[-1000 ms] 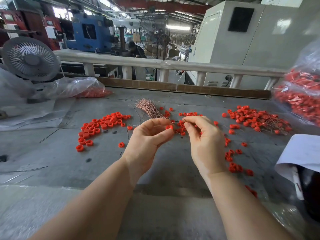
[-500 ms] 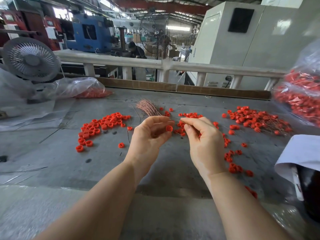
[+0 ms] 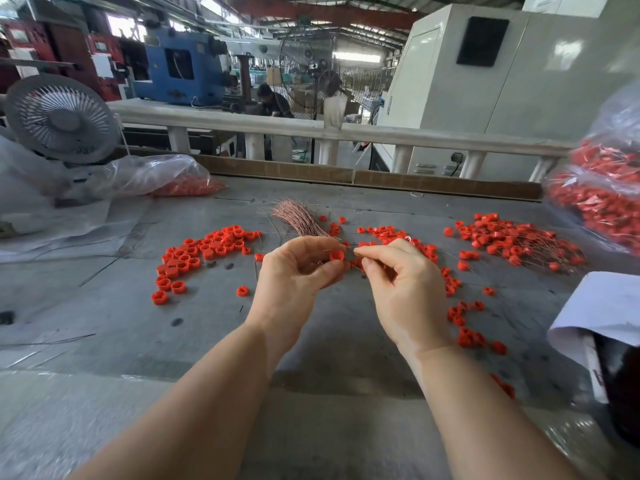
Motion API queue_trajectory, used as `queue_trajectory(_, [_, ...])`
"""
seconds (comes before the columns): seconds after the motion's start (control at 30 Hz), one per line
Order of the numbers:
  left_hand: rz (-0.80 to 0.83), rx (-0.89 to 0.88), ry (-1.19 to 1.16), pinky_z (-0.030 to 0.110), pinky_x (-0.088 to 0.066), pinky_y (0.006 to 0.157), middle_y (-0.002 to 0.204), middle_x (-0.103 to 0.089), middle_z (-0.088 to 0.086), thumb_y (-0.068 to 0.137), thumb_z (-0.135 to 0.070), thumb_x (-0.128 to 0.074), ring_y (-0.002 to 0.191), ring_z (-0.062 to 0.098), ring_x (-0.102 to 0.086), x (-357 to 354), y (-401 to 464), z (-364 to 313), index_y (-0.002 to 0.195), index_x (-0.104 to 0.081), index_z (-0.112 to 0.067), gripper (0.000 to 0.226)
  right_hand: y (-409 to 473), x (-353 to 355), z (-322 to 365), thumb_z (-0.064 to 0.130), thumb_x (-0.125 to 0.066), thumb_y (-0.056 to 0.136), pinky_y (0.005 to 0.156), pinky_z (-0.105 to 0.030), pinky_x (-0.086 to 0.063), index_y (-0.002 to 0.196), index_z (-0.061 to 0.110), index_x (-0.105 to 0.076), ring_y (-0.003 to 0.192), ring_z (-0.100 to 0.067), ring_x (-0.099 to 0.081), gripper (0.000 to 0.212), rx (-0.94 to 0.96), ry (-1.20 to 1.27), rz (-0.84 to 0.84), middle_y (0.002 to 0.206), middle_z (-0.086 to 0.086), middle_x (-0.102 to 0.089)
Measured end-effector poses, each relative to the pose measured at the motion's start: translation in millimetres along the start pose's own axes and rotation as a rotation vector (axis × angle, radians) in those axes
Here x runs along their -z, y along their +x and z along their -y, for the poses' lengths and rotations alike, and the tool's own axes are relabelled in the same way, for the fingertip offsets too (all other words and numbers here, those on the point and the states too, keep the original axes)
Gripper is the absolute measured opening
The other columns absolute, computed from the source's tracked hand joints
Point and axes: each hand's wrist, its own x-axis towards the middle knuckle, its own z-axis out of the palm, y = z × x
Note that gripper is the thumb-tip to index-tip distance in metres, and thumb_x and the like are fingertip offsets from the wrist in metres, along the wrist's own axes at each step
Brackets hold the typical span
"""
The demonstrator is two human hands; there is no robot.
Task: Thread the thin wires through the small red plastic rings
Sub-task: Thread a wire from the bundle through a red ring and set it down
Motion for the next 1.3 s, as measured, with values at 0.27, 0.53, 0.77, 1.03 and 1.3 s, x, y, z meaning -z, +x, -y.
queue_trajectory(0.27, [-0.006, 0.004, 0.034, 0.020, -0.054, 0.080, 0.087, -0.073, 0.002, 0.079, 0.009, -0.063, 0.083, 0.010, -0.068, 1.3, -0.1, 0.5, 0.093, -0.070, -0.011, 0.025, 0.0, -0.8, 1.1, 0.002, -0.065, 0.083, 0.069, -0.039, -0.052, 0.090, 0.010, -0.075, 0.076, -0.020, -0.062, 0.014, -0.008, 0.003, -0.002, 0.081, 0.000, -0.066])
queue_trajectory(0.53, [-0.028, -0.032, 0.079, 0.010, -0.049, 0.069, 0.074, -0.073, -0.008, 0.076, 0.009, -0.067, 0.072, 0.002, -0.067, 1.6, 0.7, -0.3, 0.085, -0.070, -0.017, 0.028, 0.0, -0.5, 0.2, 0.003, -0.065, 0.083, 0.069, -0.034, -0.051, 0.089, 0.010, -0.075, 0.076, -0.020, -0.062, 0.014, -0.011, 0.013, -0.002, 0.081, -0.001, -0.066])
queue_trajectory(0.77, [-0.041, -0.043, 0.077, 0.014, -0.051, 0.073, 0.076, -0.073, -0.008, 0.076, 0.008, -0.068, 0.075, 0.003, -0.067, 1.2, 0.7, -0.6, 0.083, -0.071, -0.018, 0.027, 0.2, -0.8, 0.6, 0.002, -0.066, 0.082, 0.069, -0.032, -0.047, 0.087, 0.010, -0.075, 0.074, -0.020, -0.061, 0.013, -0.003, 0.040, 0.006, 0.078, -0.002, -0.065])
queue_trajectory(1.03, [-0.038, -0.087, 0.106, 0.012, -0.051, 0.071, 0.073, -0.072, -0.010, 0.073, 0.012, -0.068, 0.072, 0.002, -0.067, 0.4, 0.3, -0.8, 0.082, -0.069, -0.019, 0.031, -0.3, -1.2, 1.0, 0.002, -0.066, 0.082, 0.067, -0.030, -0.046, 0.086, 0.009, -0.075, 0.071, -0.019, -0.059, 0.012, -0.012, 0.039, 0.030, 0.076, 0.000, -0.063])
queue_trajectory(1.3, [-0.020, -0.104, 0.093, 0.010, -0.049, 0.069, 0.071, -0.072, -0.010, 0.073, 0.013, -0.067, 0.071, 0.001, -0.067, 0.0, -0.5, -1.4, 0.081, -0.068, -0.014, 0.028, -0.5, -2.1, 0.4, 0.003, -0.067, 0.081, 0.066, -0.029, -0.045, 0.086, 0.009, -0.075, 0.069, -0.018, -0.058, 0.011, -0.011, 0.031, 0.038, 0.076, -0.001, -0.063])
